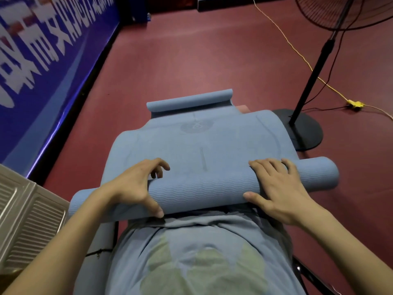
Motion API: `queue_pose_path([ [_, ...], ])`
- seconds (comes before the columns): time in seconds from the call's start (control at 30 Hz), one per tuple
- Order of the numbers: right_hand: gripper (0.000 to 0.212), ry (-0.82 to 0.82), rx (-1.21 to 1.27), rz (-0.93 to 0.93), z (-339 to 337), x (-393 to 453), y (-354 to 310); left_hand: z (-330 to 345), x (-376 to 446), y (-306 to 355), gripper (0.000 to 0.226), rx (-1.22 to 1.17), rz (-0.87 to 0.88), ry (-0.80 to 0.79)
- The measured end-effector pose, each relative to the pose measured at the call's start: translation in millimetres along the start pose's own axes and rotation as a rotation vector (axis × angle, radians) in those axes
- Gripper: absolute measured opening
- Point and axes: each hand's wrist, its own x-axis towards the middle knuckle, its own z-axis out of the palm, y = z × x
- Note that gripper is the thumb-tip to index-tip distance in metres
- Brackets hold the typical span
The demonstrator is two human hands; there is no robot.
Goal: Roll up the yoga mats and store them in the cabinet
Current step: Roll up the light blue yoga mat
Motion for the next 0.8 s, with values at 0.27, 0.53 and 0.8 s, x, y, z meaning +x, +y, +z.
queue_pose_path([
  [0.27,0.073,-0.04,0.112,0.017,-6.1,13.3,2.8,-1.8,-3.0,5.2,0.063,0.027,0.027,0.127],
  [0.53,0.075,-0.061,0.136,0.022,-7.5,16.6,3.2,13.1,-20.5,24.8,0.088,0.613,0.005,0.109],
  [0.8,0.079,-0.106,0.198,0.007,-15.6,31.4,8.4,34.2,-4.8,17.2,0.115,0.62,-0.07,0.145],
])
